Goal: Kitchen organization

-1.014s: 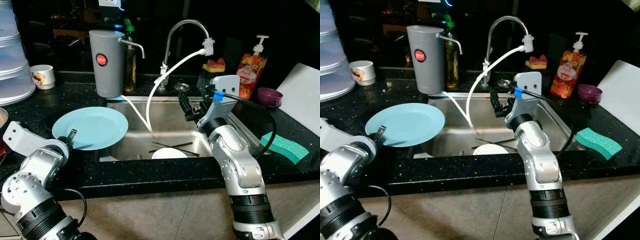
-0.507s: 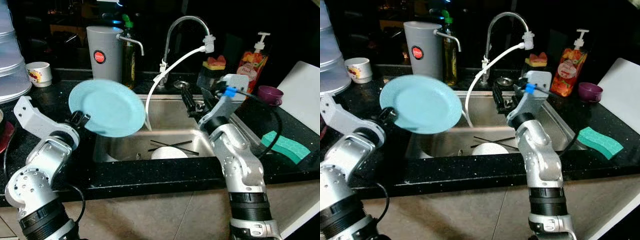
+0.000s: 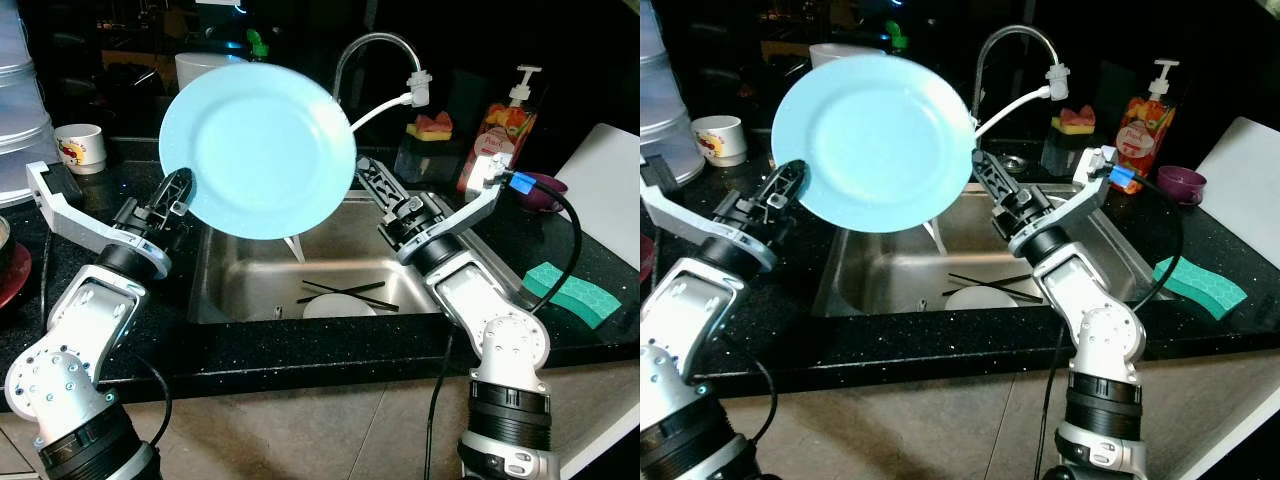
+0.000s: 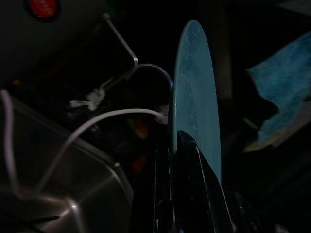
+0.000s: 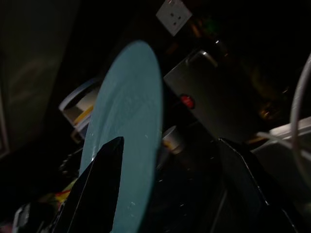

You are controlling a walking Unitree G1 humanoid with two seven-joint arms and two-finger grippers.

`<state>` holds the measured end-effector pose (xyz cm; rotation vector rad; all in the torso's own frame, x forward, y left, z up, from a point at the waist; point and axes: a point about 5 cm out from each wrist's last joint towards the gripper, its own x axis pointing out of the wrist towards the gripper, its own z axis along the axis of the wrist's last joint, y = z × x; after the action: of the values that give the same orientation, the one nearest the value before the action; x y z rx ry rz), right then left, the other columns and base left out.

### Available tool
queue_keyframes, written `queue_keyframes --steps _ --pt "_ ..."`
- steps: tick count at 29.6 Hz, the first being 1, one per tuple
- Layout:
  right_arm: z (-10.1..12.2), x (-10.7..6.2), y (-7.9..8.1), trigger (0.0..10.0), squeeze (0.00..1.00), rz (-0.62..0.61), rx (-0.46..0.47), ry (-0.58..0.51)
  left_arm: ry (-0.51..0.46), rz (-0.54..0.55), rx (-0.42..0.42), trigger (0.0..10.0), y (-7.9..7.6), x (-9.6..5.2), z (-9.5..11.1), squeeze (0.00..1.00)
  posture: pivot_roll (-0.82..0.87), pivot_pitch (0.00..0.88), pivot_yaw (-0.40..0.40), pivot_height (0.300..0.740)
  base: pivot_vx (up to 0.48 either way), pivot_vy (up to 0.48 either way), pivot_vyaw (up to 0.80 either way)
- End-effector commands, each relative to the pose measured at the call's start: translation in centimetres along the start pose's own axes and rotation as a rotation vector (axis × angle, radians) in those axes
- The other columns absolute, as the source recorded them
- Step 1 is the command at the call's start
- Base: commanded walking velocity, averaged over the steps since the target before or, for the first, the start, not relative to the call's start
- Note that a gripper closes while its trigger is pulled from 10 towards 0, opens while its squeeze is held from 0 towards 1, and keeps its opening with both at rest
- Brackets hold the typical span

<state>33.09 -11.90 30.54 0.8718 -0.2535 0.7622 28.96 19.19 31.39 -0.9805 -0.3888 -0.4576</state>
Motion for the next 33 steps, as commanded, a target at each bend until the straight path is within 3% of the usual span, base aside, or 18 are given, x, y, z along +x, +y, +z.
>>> queue_keyframes --steps 1,8,9,10,11,17,18,24,25,31,32,33 --pt "0.1 -0.4 0.3 10.0 0.00 0.015 0.017 0.004 0.006 -0.053 -0.009 10.0 -0.7 0.0 -0.1 0.00 0.09 0.084 -0.095 0.740 0.000 0.000 0.00" --pt "-0.1 -0.5 0.5 10.0 0.00 0.026 0.043 0.030 0.032 -0.075 -0.023 10.0 -0.9 0.2 -0.7 0.00 0.09 0.084 -0.095 0.740 0.000 0.000 0.00" --pt "-0.2 -0.5 0.5 7.2 0.00 0.026 0.043 0.032 0.044 -0.079 -0.025 10.0 -0.9 0.2 -0.9 0.00 0.09 0.084 -0.095 0.740 0.000 0.000 0.00" --pt "-0.2 -0.5 0.6 2.6 0.00 0.025 0.043 0.035 0.055 -0.081 -0.023 10.0 -0.9 0.2 -1.1 0.00 0.09 0.084 -0.095 0.740 0.000 0.000 0.00" --pt "-0.2 -0.5 0.6 0.0 0.00 0.025 0.045 0.037 0.075 -0.077 -0.022 10.0 -0.8 0.2 -1.5 0.00 0.09 0.084 -0.095 0.740 0.000 0.000 0.00" --pt "-0.3 -0.6 0.7 0.0 0.00 0.030 0.050 0.039 0.150 -0.048 0.022 10.0 -0.5 0.2 -2.6 0.00 0.09 0.084 -0.095 0.740 0.000 0.000 0.00" --pt "-0.3 -0.6 0.7 0.0 0.00 0.030 0.052 0.035 0.183 -0.035 0.066 10.0 -0.4 0.2 -3.2 0.00 0.08 0.086 -0.094 0.740 0.000 0.000 0.00" --pt "-0.2 -0.7 0.7 0.0 0.00 0.029 0.052 0.030 0.193 -0.016 0.133 10.0 -0.4 0.5 -3.4 0.00 0.08 0.086 -0.094 0.740 0.000 0.000 0.00" --pt "-0.1 -0.7 0.8 0.0 0.00 0.031 0.050 0.029 0.187 -0.006 0.145 10.0 -0.3 0.6 -3.4 1.00 0.08 0.086 -0.094 0.740 0.000 0.000 0.00" --pt "-0.1 -0.8 0.8 0.0 0.00 0.028 0.044 0.028 0.164 0.024 0.170 10.0 0.0 0.7 -3.2 1.00 0.08 0.086 -0.094 0.740 0.000 0.000 0.00" --pt "-0.1 -0.7 0.7 0.0 0.00 0.019 0.041 0.028 0.148 0.039 0.161 10.0 0.3 0.7 -3.0 0.94 0.08 0.086 -0.094 0.740 0.000 0.000 0.00" --pt "-0.1 -0.7 0.7 0.0 0.00 0.019 0.041 0.028 0.148 0.039 0.161 10.0 0.3 0.7 -3.0 0.94 0.08 0.086 -0.094 0.740 0.000 0.000 0.00"
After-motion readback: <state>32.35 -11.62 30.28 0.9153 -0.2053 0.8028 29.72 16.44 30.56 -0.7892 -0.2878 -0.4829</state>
